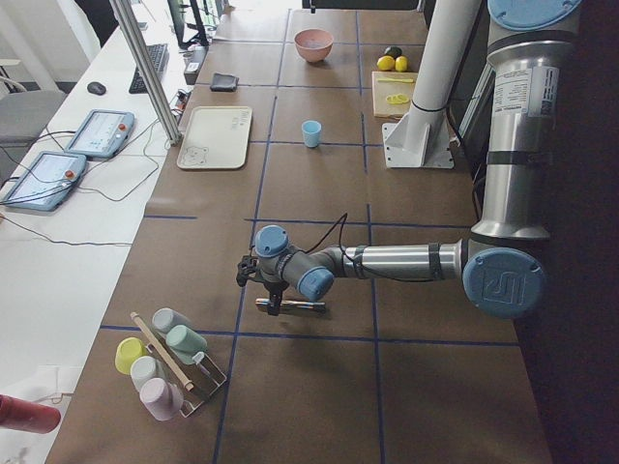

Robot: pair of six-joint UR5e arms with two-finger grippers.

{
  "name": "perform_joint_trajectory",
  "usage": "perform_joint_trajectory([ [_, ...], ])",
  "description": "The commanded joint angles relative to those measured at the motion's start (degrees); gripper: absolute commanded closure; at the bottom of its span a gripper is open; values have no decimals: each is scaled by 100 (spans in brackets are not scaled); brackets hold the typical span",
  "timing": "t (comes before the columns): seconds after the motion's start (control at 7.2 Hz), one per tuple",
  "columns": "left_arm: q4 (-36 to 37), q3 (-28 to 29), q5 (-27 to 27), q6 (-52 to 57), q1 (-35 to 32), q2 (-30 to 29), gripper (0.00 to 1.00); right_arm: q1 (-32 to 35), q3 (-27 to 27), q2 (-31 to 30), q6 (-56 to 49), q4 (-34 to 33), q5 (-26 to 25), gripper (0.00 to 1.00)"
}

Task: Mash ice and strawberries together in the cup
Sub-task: 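Move the left gripper to the steel muddler and grasp it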

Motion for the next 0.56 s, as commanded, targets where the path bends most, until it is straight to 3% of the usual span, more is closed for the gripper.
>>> perform_joint_trajectory([
  [0.0, 44, 222, -24, -39, -11, -241, 15, 0, 2, -3, -7, 0, -4, 0],
  [0.42, 97, 311, -60, -12, -55, -269, 18, 0, 20, -3, 2, 0, 5, 0],
])
